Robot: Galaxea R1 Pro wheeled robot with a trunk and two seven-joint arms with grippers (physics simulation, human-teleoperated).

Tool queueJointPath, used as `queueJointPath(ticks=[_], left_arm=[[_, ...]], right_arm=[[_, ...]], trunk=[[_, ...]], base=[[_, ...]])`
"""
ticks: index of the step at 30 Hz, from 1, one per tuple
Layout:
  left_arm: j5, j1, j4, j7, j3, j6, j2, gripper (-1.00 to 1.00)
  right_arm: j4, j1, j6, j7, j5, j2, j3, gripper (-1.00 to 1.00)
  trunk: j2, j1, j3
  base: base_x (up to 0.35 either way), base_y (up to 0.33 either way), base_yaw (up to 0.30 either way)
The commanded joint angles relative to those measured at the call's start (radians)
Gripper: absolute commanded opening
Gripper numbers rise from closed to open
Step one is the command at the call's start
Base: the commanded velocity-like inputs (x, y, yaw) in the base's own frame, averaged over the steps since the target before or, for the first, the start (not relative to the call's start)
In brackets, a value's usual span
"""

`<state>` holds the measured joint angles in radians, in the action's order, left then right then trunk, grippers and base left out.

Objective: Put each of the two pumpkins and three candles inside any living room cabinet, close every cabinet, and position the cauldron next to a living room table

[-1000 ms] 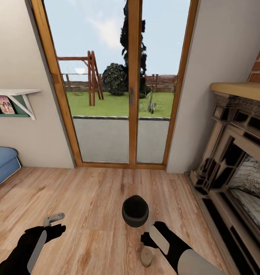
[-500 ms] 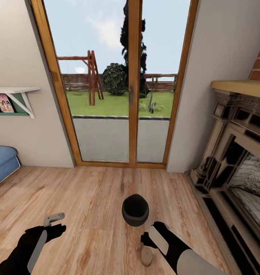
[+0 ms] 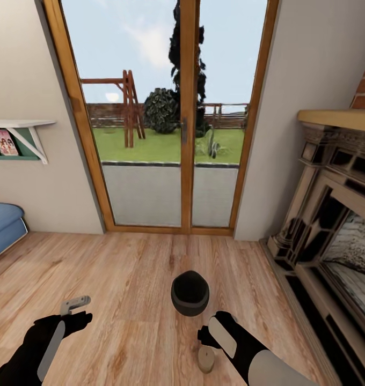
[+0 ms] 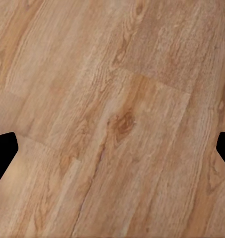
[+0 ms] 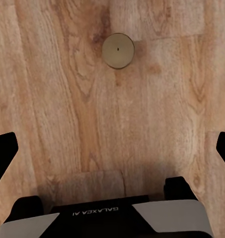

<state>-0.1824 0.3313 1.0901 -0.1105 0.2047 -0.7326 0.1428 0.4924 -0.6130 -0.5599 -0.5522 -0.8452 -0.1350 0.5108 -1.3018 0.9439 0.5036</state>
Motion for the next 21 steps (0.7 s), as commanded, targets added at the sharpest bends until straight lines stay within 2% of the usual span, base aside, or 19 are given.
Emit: queueJointPath(ticks=[1,7,21], left_arm=[[0.000,0.000,0.000,0.000,0.000,-0.004,0.000,1.00],[0.000,0.000,0.001,0.000,0.003,-0.038,0.004,1.00],[0.000,0.000,0.001,0.000,-0.002,-0.041,0.003,1.00]], right_arm=[[0.000,0.000,0.000,0.000,0.000,0.000,0.000,1.00],[0.001,0.001,0.000,0.000,0.000,-0.001,0.000,1.00],[0.006,0.001,0.000,0.000,0.000,-0.001,0.000,1.00]], trunk=[[-0.007,0.004,0.003],[-0.049,0.027,0.022],[-0.147,0.081,0.066]], base=[[0.000,0.000,0.000],[0.000,0.000,0.000],[0.000,0.000,0.000]])
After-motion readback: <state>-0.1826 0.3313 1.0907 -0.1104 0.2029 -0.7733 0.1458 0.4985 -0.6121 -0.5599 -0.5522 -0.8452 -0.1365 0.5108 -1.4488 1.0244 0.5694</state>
